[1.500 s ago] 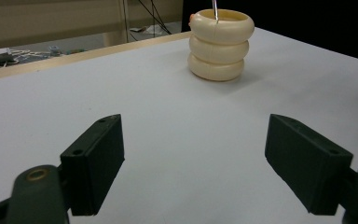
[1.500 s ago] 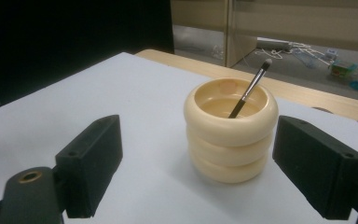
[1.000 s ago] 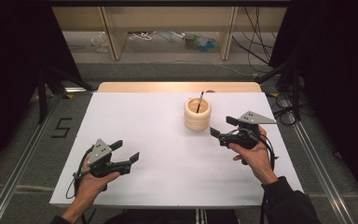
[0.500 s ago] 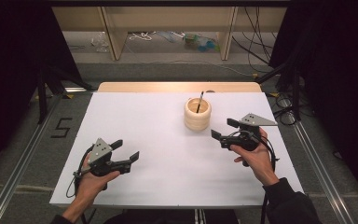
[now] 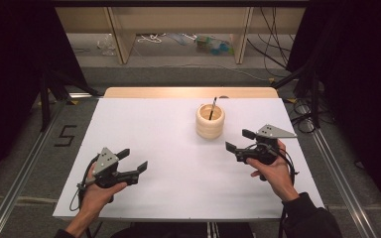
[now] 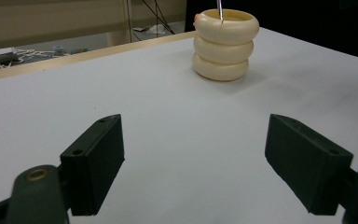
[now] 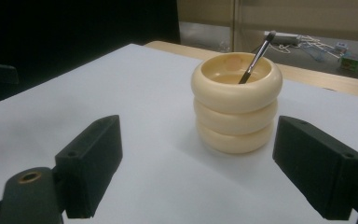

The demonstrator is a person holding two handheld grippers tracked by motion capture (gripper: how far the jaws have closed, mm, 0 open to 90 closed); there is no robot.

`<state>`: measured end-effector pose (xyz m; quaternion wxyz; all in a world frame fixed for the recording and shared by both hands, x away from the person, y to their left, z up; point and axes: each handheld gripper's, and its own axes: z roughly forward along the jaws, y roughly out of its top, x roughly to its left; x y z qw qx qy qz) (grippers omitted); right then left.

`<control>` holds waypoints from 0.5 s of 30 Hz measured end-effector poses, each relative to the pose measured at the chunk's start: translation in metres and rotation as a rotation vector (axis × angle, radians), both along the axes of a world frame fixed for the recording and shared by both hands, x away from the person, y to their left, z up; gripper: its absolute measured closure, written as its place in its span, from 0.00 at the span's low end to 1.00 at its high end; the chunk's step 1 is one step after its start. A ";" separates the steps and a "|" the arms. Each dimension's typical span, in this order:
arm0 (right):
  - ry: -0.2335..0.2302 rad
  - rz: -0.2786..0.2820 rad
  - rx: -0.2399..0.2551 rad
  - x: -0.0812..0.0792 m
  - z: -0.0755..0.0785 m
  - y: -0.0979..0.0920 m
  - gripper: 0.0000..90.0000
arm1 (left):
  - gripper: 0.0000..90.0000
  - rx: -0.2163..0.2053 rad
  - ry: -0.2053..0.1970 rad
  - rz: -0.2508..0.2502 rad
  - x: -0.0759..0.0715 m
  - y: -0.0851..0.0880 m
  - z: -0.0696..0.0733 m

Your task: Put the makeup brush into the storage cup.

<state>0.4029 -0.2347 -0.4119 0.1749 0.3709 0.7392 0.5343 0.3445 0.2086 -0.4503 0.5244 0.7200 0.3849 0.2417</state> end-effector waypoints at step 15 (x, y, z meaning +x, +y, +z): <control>-0.011 -0.023 0.001 -0.015 -0.004 -0.015 0.19 | 0.22 -0.003 -0.009 -0.006 -0.001 0.000 0.001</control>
